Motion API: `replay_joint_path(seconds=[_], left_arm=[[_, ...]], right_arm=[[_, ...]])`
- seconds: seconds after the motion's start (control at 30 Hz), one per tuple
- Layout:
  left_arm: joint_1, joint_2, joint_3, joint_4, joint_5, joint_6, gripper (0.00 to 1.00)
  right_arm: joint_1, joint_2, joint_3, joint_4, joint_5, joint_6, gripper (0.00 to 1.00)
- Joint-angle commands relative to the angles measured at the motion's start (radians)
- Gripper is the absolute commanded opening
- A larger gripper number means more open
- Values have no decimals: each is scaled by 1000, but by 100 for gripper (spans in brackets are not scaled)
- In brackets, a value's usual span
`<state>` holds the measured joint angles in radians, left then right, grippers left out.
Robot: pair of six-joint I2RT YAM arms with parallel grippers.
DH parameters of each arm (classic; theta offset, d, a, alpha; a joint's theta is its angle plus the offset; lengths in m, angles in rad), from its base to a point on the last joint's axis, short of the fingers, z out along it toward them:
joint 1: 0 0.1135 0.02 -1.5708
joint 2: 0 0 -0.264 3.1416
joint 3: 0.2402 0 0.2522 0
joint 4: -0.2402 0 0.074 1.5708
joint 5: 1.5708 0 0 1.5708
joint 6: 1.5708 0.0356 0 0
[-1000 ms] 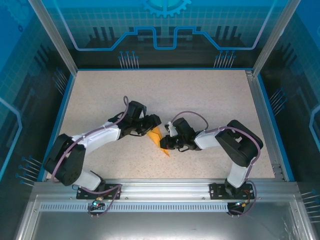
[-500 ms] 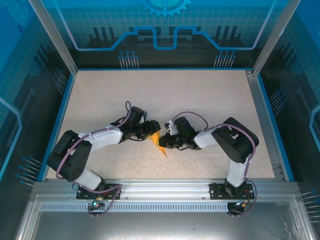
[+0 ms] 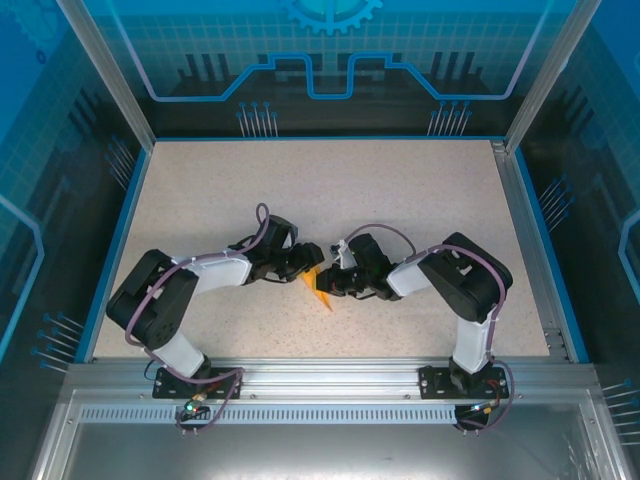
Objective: Fold a paper plane with a square sheet of paper (pick it up from the middle)
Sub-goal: Fold the wing for the fifth time at the center of the table.
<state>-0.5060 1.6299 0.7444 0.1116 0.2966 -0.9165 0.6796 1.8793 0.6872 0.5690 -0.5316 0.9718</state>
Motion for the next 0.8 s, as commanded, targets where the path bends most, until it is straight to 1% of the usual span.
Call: replay_joint_path(seconds=[0.0,0.17,0.43,0.53,0.77], left_arm=[[-2,26,36,13,10,18,59],[-3,41,53,10,9,20,58],[-2,57,65,10,12,22,59],[-3,61,68,5,12,23,59],[-2,48,75,-15,7,32,59]], right_arm=[[-7,-28,4,-79,21,-54,14],[8,-64,26,-193,62,-130,21],[36,-77,68,-293,123,-193,23],[51,-61,79,-293,124,-189,21],[51,-55,65,-254,154,-143,8]])
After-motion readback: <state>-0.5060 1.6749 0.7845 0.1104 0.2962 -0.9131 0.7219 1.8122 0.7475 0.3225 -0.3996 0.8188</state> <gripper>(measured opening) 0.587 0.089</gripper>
